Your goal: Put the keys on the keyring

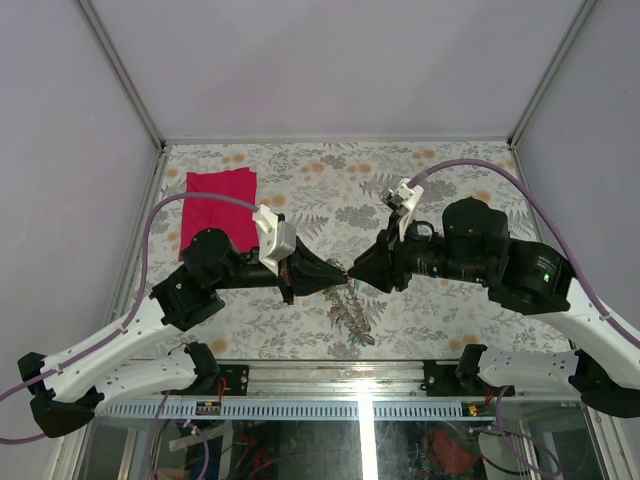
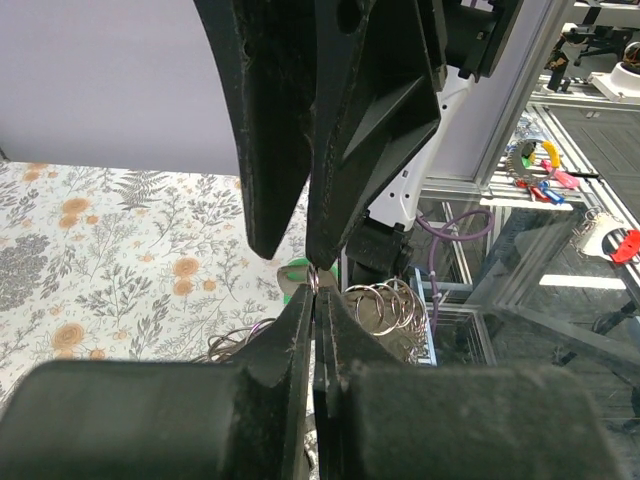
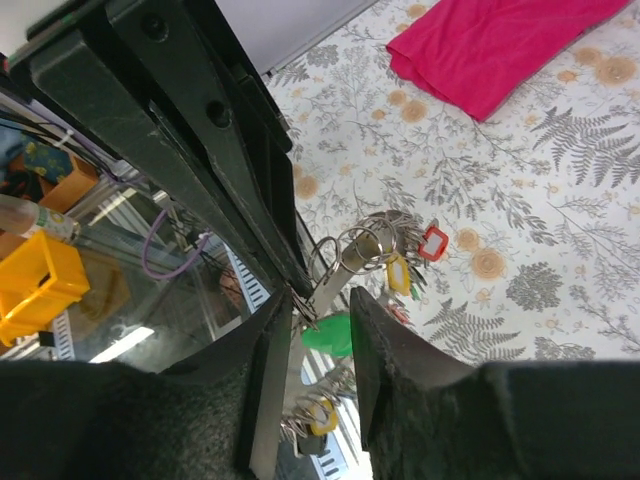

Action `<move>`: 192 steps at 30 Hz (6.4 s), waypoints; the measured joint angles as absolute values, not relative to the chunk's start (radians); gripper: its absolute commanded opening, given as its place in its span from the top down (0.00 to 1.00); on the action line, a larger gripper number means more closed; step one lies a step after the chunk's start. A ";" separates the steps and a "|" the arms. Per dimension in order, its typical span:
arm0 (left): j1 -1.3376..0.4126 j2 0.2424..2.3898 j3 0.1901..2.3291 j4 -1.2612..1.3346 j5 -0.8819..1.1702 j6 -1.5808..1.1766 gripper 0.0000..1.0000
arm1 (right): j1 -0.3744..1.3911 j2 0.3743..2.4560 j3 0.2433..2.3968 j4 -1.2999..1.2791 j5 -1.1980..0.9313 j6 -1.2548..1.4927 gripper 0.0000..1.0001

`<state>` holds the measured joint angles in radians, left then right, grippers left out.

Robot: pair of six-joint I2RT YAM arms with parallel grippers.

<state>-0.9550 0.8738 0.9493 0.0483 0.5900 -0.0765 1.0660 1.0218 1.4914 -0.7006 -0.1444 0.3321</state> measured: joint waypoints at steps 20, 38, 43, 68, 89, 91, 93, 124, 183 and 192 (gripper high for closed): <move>-0.955 0.871 0.945 0.047 0.570 -0.076 1.00 | 1.066 1.023 1.493 -0.687 -0.162 0.366 1.00; -0.955 0.855 0.945 0.047 0.564 -0.076 1.00 | 1.066 1.016 1.467 -0.724 -0.089 0.364 0.99; -0.955 0.851 0.945 0.048 0.566 -0.076 1.00 | 1.066 1.017 1.445 -0.719 -0.094 0.364 0.95; -0.955 0.846 0.945 0.051 0.564 -0.094 1.00 | 1.066 0.589 1.015 -0.294 -0.066 0.052 0.45; -0.955 0.887 0.938 0.046 0.094 -0.173 1.00 | 1.066 0.709 0.999 -0.249 -0.047 0.203 0.26; -0.955 0.891 0.936 0.049 0.071 -0.176 1.00 | 1.066 0.744 0.998 -0.233 -0.046 0.211 0.26; -0.955 0.893 0.935 0.049 0.059 -0.179 1.00 | 1.066 0.772 0.998 -0.220 -0.042 0.218 0.26; -0.955 0.884 0.919 0.059 0.025 -0.199 0.88 | 1.066 0.887 0.961 -0.152 0.071 0.179 1.00; -0.889 1.047 1.026 -0.479 -0.176 -0.356 0.00 | 0.334 1.745 0.412 1.302 -0.496 1.426 0.93; -0.883 1.080 1.037 -0.526 -0.213 -0.439 0.00 | 0.334 1.765 0.444 1.263 -0.502 1.353 0.55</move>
<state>-0.8829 1.0798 1.0374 -0.5259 -0.2134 -0.4385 0.3336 1.7649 0.4438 1.2633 -0.5022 1.3529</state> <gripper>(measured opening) 0.997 0.321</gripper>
